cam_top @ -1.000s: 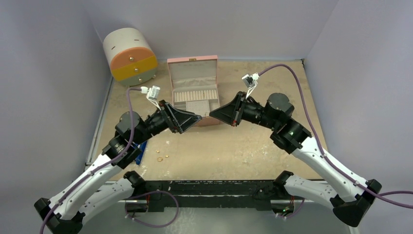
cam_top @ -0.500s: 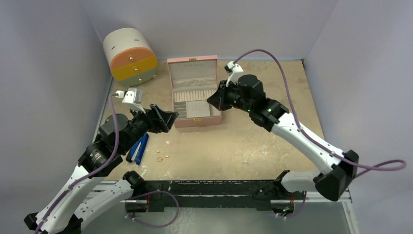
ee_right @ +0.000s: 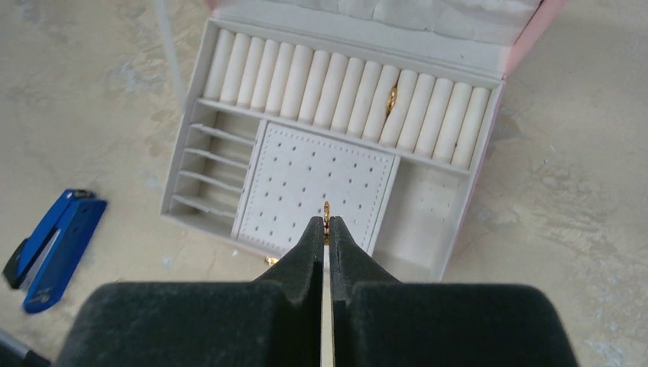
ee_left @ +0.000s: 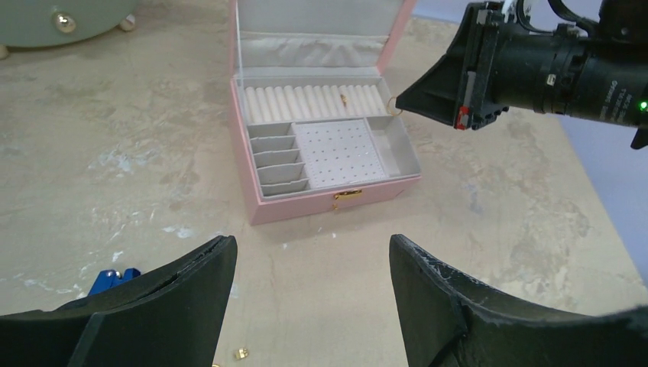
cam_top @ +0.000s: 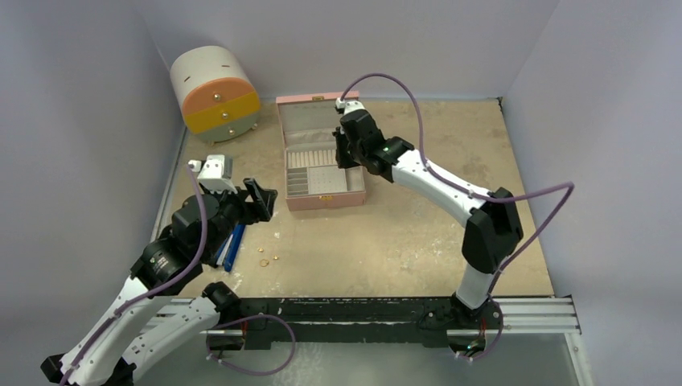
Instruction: Organize the mixed jewelry
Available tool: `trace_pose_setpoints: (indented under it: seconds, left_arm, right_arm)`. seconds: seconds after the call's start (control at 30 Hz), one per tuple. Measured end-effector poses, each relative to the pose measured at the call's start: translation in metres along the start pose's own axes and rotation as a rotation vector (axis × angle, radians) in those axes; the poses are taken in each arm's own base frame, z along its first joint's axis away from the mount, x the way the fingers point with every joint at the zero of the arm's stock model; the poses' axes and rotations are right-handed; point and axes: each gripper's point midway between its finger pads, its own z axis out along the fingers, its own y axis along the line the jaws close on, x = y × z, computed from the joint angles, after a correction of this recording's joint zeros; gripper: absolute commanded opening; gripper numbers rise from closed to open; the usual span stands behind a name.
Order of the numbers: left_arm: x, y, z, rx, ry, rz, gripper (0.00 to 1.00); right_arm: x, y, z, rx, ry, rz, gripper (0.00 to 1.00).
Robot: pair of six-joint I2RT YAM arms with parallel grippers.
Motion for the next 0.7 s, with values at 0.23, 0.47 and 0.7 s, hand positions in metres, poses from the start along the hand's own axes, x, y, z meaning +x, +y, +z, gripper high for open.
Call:
trace_pose_setpoints:
  seconds: [0.23,0.47,0.7]
  left_arm:
    - [0.022,0.013,0.009,-0.049,0.042,0.043,0.73]
    - [0.031,0.019,0.014,-0.077,0.062,0.058,0.73]
    - [0.031,0.019,0.014,-0.079,0.061,0.058,0.73]
  right_arm:
    - [-0.003,-0.003,0.046,0.067,0.027,-0.008,0.0]
    - [0.004,-0.009,0.076,0.122,0.053,-0.016,0.0]
    - [0.02,-0.019,0.093,0.156,0.091,-0.014,0.0]
